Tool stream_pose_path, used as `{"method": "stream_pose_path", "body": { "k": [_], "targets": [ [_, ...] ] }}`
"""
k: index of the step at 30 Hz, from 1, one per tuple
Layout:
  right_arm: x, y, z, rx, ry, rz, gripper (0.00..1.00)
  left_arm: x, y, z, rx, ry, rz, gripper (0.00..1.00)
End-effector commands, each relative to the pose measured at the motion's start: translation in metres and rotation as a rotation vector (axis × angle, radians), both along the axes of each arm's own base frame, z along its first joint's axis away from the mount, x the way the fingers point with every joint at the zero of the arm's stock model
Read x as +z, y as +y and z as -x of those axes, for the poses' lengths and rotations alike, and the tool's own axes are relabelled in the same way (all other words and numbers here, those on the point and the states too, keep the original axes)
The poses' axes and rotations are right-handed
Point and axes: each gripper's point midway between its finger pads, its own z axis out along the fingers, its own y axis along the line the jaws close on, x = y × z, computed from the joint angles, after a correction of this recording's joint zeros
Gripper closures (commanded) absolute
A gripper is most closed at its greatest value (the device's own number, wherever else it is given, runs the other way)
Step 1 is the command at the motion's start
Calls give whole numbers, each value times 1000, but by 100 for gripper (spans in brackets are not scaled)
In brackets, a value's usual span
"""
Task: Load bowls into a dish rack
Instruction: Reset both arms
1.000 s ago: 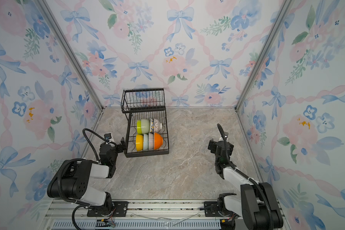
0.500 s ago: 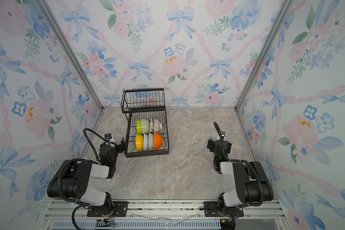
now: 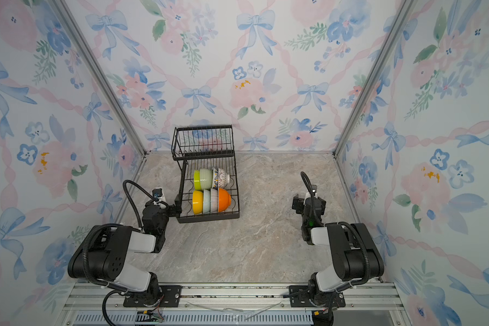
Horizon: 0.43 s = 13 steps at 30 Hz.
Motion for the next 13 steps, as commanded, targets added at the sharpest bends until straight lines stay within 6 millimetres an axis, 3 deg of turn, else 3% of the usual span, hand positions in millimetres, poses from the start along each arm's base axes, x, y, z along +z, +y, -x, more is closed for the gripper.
{"method": "stream_pose_path", "body": {
  "k": [1,13],
  "targets": [
    [8,3,-4,16,-30,10,4,-3,-4,-2,-23,11,-27,2],
    [7,4,-4,19,-26,11,4,-3,-4,-2,-23,11,-26,2]
  ]
}}
